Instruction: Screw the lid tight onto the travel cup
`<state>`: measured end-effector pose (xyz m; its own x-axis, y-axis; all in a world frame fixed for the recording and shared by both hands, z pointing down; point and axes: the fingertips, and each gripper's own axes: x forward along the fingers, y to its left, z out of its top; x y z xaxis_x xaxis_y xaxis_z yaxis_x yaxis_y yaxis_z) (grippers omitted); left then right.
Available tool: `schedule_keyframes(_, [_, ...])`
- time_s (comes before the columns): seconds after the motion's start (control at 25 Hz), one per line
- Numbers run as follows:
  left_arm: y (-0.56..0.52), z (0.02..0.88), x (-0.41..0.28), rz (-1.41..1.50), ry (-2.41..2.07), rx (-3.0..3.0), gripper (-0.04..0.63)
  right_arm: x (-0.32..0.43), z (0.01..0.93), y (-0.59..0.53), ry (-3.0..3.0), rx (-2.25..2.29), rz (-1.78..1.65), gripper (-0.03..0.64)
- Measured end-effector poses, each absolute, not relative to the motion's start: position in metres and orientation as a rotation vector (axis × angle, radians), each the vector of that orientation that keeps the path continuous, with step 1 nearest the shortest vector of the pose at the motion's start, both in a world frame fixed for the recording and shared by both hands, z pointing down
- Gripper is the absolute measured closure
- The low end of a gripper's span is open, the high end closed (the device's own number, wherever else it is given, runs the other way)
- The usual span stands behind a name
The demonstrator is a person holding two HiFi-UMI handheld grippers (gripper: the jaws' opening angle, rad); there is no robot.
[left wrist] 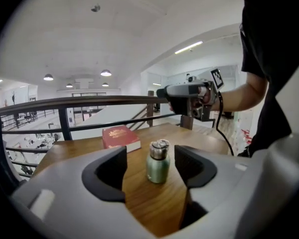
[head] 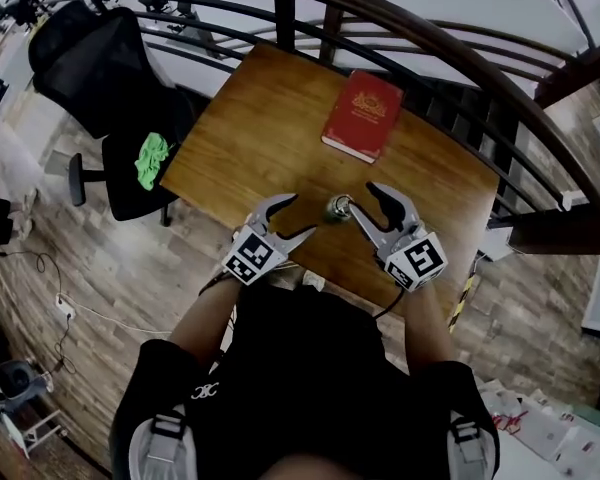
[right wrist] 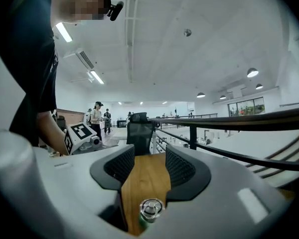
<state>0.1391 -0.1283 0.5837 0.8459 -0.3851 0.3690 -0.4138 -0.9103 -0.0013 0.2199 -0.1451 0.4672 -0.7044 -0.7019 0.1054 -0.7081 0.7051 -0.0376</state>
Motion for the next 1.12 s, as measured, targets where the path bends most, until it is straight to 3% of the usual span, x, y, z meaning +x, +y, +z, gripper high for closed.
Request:
schedule_keyframes(0.56, [-0.128,0.678,0.186,0.67,-0.632,2.762,0.243,0.207,0.564,-0.146,-2.703,0.819,0.198,0.403])
schedule_keyframes(1.12, [-0.136,0.704,0.224,0.645,-0.539,2.788,0.223,0.209,0.619,-0.141,-2.591,0.596,0.21,0.376])
